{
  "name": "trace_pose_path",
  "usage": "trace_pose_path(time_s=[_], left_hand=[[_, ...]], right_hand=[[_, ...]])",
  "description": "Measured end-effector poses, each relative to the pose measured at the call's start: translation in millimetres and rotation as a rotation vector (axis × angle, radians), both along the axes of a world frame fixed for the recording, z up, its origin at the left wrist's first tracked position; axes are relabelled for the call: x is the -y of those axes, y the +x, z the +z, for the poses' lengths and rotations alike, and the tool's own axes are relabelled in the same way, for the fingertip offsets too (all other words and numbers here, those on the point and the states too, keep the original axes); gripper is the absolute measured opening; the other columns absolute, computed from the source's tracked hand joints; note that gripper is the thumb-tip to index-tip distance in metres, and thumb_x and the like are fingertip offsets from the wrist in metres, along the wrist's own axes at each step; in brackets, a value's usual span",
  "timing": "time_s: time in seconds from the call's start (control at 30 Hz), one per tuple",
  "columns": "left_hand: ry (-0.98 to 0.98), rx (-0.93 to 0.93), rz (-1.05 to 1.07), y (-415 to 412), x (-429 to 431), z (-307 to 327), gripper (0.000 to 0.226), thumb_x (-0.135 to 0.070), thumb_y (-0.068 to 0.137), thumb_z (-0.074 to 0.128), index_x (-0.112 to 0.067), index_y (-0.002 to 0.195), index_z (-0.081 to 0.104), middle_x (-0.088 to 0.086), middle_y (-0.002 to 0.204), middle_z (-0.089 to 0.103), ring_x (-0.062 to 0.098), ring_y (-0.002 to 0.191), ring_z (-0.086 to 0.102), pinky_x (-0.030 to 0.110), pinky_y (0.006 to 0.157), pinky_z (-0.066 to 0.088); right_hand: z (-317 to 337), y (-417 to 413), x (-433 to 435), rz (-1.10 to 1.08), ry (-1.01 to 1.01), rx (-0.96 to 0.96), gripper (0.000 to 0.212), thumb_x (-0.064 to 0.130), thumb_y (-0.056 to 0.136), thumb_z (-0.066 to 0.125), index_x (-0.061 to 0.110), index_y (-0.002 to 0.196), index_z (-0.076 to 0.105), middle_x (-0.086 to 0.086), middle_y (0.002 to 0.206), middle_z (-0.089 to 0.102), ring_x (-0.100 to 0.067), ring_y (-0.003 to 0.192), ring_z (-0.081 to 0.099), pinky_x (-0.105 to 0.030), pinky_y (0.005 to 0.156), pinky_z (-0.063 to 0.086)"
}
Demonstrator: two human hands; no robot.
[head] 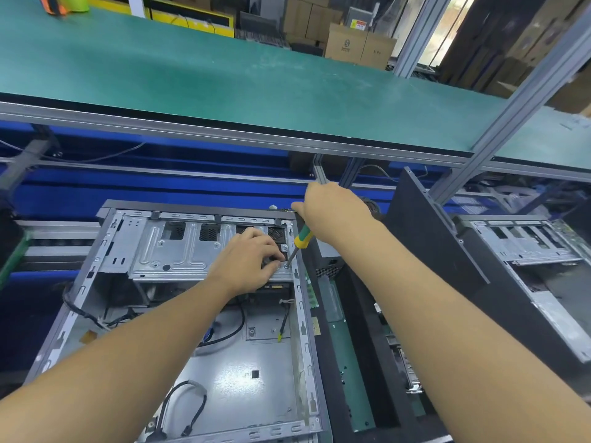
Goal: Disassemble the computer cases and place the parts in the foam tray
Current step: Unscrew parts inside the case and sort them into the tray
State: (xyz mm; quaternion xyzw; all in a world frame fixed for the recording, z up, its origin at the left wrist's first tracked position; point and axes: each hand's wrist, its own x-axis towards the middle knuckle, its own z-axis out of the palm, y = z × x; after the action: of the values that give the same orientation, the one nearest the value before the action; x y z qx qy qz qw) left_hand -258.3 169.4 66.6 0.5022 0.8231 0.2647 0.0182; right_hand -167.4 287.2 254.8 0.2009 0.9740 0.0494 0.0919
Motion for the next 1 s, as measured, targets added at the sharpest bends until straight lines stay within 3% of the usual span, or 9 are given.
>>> trace_pose_path(time_s=[0.13,0.23,0.33,0.4,0.5,0.6,0.73,0.9,1.0], left_hand=[[0.001,-0.001,-0.006,0.2,0.0,1.3,0.022,-0.043,0.094,0.058,-0.035,0.107,0.074,-0.024,0.105,0.062,0.008,0.115,0.040,0.036,0.096,0.038],[0.006,-0.002,-0.006,-0.4,0.4,1.1,0.022,-0.043,0.093,0.059,-0.035,0.106,0.074,-0.024,0.105,0.062,0.009,0.114,0.041,0.037,0.096,0.039],[0.006,0.001,-0.006,-0.3,0.6,1.0,0.022,-0.043,0.093,0.059,-0.035,0.106,0.074,-0.023,0.106,0.063,0.009,0.115,0.041,0.038,0.096,0.039],[0.007,0.001,-0.007,-0.3,0.1,1.1,0.022,-0.043,0.093,0.059,-0.034,0.107,0.074,-0.023,0.105,0.063,0.009,0.115,0.041,0.038,0.096,0.040],[0.007,-0.001,-0.001,-0.7,0.4,0.7,0.023,-0.043,0.093,0.058,-0.034,0.107,0.074,-0.023,0.106,0.063,0.009,0.115,0.041,0.038,0.096,0.040],[-0.004,-0.002,-0.001,-1.0,0.0,0.2,0.023,-0.044,0.094,0.057,-0.035,0.108,0.074,-0.023,0.108,0.063,0.008,0.115,0.040,0.037,0.096,0.039],[-0.013,-0.013,0.000,-1.1,-0.9,0.2,0.024,-0.045,0.094,0.056,-0.036,0.108,0.073,-0.024,0.107,0.062,0.008,0.115,0.040,0.035,0.095,0.039],[0.003,-0.013,-0.001,-1.0,0.0,-0.8,0.022,-0.044,0.093,0.058,-0.036,0.106,0.074,-0.024,0.105,0.062,0.008,0.113,0.041,0.034,0.093,0.038],[-0.002,-0.012,-0.003,-0.7,-0.2,-0.3,0.023,-0.045,0.094,0.057,-0.036,0.107,0.073,-0.024,0.105,0.062,0.008,0.115,0.041,0.034,0.095,0.037]], right_hand=[[8.1,0.2,-8.0,0.134,-0.328,-0.035,0.008,0.018,0.097,0.058,0.020,0.104,0.054,-0.002,0.109,0.057,-0.022,0.086,0.053,-0.034,0.067,0.043],[12.3,1.9,-7.6,0.175,-0.426,0.051,0.022,0.009,0.093,0.057,0.028,0.103,0.059,0.002,0.116,0.055,-0.016,0.088,0.055,-0.033,0.073,0.050],[5.9,0.4,-1.8,0.049,-0.283,0.055,0.043,0.043,0.100,0.053,0.020,0.135,0.045,-0.010,0.128,0.052,-0.024,0.095,0.057,-0.035,0.071,0.046],[5.3,-2.0,3.8,-0.069,-0.122,0.068,0.067,0.061,0.101,0.035,0.010,0.144,0.035,-0.013,0.106,0.053,-0.028,0.083,0.057,-0.038,0.065,0.043],[3.1,-6.7,8.0,0.007,0.013,0.090,0.037,0.039,0.108,0.034,0.008,0.121,0.048,-0.011,0.092,0.051,-0.024,0.066,0.046,-0.037,0.058,0.037],[8.8,-5.9,6.3,0.094,-0.108,0.058,0.010,0.020,0.103,0.049,0.011,0.107,0.051,-0.009,0.107,0.060,-0.029,0.085,0.056,-0.036,0.064,0.044],[22.5,-1.9,-1.8,0.134,-0.212,0.169,0.027,0.000,0.092,0.055,0.023,0.104,0.060,0.004,0.106,0.045,-0.013,0.074,0.050,-0.022,0.052,0.033],[11.9,-0.8,-2.4,-0.026,-0.204,0.119,0.058,0.049,0.100,0.053,0.012,0.142,0.038,-0.013,0.135,0.045,-0.027,0.084,0.059,-0.037,0.069,0.049],[6.8,-2.3,0.3,-0.016,-0.057,0.092,0.031,0.034,0.108,0.041,0.008,0.124,0.045,-0.016,0.115,0.052,-0.025,0.070,0.051,-0.036,0.058,0.044]])
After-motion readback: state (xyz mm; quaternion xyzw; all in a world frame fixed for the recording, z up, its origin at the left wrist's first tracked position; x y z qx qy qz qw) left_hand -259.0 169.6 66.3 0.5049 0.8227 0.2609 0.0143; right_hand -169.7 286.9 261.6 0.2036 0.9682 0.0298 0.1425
